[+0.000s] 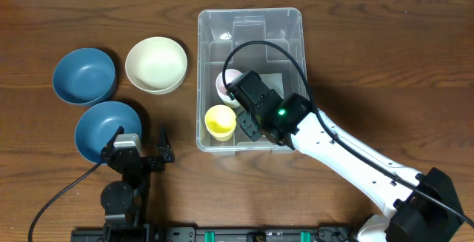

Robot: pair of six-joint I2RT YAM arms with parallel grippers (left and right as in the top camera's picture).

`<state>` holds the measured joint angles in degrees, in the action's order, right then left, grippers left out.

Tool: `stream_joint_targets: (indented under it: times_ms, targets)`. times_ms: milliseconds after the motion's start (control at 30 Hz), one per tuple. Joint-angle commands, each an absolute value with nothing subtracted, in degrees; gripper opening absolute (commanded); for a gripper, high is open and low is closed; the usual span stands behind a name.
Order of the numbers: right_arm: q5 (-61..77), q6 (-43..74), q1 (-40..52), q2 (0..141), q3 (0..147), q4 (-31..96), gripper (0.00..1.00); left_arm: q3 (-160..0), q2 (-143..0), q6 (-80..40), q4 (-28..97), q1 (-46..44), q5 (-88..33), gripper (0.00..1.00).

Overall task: Pack container
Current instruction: 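Lower the gray-blue bowl into the bin and open the right gripper, then pull the right gripper back to the right side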

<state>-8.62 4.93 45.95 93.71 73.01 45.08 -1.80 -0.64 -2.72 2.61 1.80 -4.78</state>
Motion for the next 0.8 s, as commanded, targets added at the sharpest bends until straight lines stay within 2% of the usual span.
stream_joint_targets:
  times_ms: [0,333,433,633,667,767]
  targets:
    - [-10.81,4.64,46.13,94.0,73.97,45.47,0.42,-0.23,-0.6,-1.96,3.38,1.63,-5.41,0.98]
    - [-23.46,10.74,43.81,89.34,75.61,45.82,0.42,-0.23,-0.6,-1.96,3.38,1.63,-5.39,0.98]
    - [-24.43,12.58,39.44,85.62,75.83,45.84,0.49,-0.23,-0.6,-1.96,3.38,1.63,-5.41,0.98]
    - [-23.92,14.81,28.47,79.22,75.83,48.38,0.5,-0.23,-0.6,-1.96,3.38,1.63,-5.41,0.98]
    - [-23.9,14.79,26.61,78.3,75.83,48.71,0.52,-0.23,-0.6,-1.96,3.38,1.63,-5.41,0.98]
    - [-23.94,14.76,21.39,75.85,75.83,49.56,0.83,-0.23,-0.6,-1.96,3.38,1.63,-5.41,0.98]
